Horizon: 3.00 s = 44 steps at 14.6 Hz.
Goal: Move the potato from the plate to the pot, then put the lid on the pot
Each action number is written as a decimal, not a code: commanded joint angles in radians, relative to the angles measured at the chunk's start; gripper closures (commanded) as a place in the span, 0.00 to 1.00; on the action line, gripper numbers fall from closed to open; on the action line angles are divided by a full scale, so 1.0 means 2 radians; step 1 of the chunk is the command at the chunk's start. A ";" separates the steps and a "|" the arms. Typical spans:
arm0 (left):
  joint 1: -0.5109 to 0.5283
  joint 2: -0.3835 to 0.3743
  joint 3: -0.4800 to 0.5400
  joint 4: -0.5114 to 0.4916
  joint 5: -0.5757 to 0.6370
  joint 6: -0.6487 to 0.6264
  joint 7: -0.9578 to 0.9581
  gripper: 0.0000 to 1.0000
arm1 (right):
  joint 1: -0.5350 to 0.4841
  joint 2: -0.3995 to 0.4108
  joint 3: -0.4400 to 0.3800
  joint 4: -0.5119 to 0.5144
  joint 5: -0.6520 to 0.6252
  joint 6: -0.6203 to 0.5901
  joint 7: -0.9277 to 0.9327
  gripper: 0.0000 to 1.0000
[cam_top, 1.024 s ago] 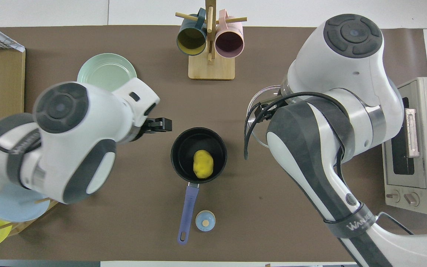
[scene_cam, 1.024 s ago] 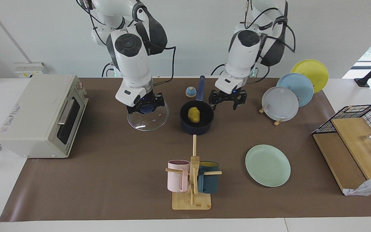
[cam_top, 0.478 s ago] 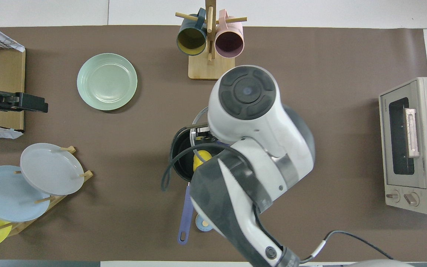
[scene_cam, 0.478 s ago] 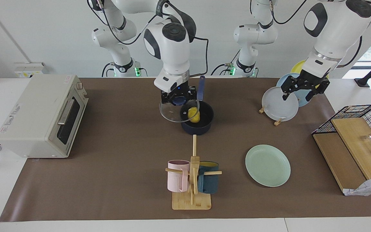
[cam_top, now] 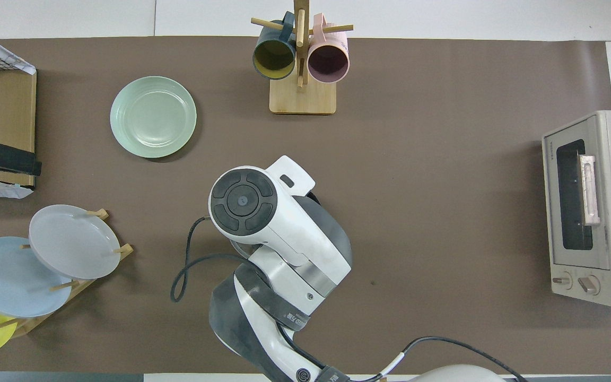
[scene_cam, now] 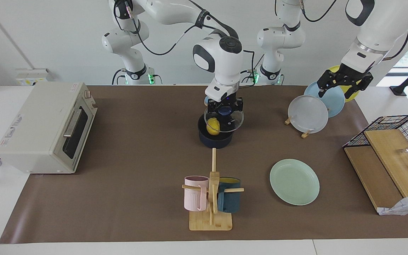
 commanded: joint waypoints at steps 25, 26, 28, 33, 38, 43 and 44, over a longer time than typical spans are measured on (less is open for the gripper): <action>0.002 -0.002 -0.023 -0.008 0.014 -0.014 -0.026 0.00 | -0.008 -0.016 0.002 -0.087 -0.018 0.069 0.001 1.00; 0.002 -0.002 -0.023 -0.010 0.014 -0.014 -0.026 0.00 | -0.008 -0.016 0.002 -0.087 -0.023 0.069 0.000 1.00; 0.002 -0.002 -0.023 -0.010 0.014 -0.013 -0.025 0.00 | -0.008 -0.017 0.002 -0.089 -0.024 0.072 0.001 1.00; 0.006 -0.004 -0.023 -0.011 0.014 -0.013 -0.026 0.00 | -0.006 -0.017 0.002 -0.095 -0.030 0.079 0.004 1.00; 0.014 -0.004 -0.025 -0.013 0.014 -0.013 -0.025 0.00 | -0.010 -0.016 0.002 -0.096 -0.030 0.080 0.003 0.32; 0.024 -0.003 -0.038 -0.013 0.014 -0.009 -0.025 0.00 | -0.010 -0.015 0.002 -0.094 -0.030 0.083 0.004 0.00; 0.025 -0.004 -0.038 -0.012 0.014 -0.009 -0.025 0.00 | -0.010 -0.015 0.002 -0.090 -0.030 0.081 0.004 0.00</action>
